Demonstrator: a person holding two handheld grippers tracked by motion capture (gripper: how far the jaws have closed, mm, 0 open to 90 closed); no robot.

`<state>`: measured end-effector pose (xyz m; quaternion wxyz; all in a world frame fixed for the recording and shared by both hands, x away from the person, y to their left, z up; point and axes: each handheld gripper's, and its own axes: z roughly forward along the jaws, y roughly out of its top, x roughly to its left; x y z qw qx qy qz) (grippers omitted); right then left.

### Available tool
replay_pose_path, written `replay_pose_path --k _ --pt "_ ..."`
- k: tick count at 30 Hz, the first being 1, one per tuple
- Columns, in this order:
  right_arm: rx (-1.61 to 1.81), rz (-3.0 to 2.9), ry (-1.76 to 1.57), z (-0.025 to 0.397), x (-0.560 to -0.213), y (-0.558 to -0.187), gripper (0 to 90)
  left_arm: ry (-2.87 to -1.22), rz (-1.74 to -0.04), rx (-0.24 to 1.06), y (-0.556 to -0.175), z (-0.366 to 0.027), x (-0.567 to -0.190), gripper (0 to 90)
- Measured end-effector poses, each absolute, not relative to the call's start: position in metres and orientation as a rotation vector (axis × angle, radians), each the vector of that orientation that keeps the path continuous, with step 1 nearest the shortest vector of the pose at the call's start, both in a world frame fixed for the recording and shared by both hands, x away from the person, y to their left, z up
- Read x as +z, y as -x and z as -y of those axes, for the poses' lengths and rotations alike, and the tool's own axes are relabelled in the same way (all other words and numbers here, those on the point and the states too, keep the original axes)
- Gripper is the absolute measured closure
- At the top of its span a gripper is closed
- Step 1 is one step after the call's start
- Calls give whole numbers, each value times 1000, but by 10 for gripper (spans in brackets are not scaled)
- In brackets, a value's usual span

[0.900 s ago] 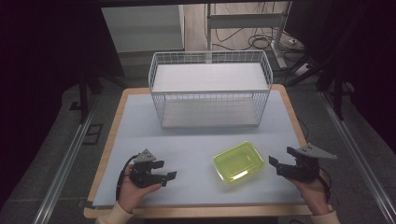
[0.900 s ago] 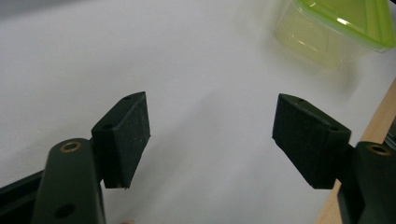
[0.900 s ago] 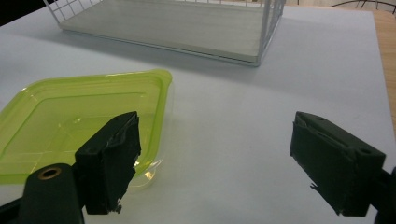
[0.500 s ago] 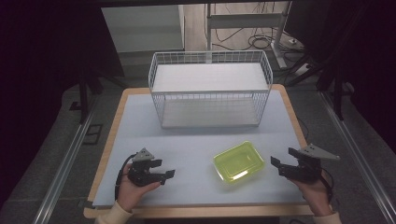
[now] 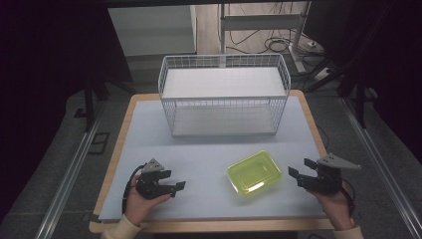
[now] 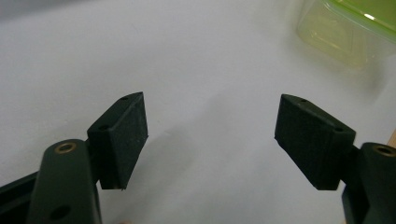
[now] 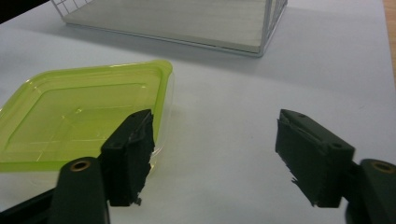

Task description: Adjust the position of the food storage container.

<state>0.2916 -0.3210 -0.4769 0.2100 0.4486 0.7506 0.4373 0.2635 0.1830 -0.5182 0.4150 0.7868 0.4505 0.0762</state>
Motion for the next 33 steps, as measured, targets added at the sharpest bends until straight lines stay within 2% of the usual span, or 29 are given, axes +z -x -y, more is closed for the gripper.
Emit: replay_pose_path --k 1,3,4,5,7,9,14,20,25,33 --pt "1220 -2102 -1240 321 -476 -291 389 -1975 -1131 192 -263 -183 -518 248" --pt "1215 -2118 -1222 322 -475 -291 507 -1976 -1130 190 -263 -183 -518 247" --pt "1215 -2118 -1222 322 -475 -291 507 -1976 -1130 190 -263 -183 -518 247" --pt "1205 -2155 -1207 322 -474 -291 656 -1981 -1131 187 -263 -183 -519 247" --pt "1185 -2185 -1185 323 -474 -292 790 -1982 -1132 185 -263 -183 -519 247" --pt "1184 -2219 -1166 324 -472 -293 880 -1982 -1133 183 -263 -183 -519 247" --pt "1162 -2292 -1122 321 -465 -299 897 -1979 -1138 186 -263 -182 -518 247" --pt "983 -2411 -1014 297 -451 -314 897 -1972 -1142 190 -261 -182 -516 247" --pt "886 -2490 -1050 281 -460 -337 897 -1982 -1134 183 -260 -182 -518 248" --pt "841 -2537 -1073 277 -475 -337 898 -1994 -1129 182 -260 -179 -519 249"
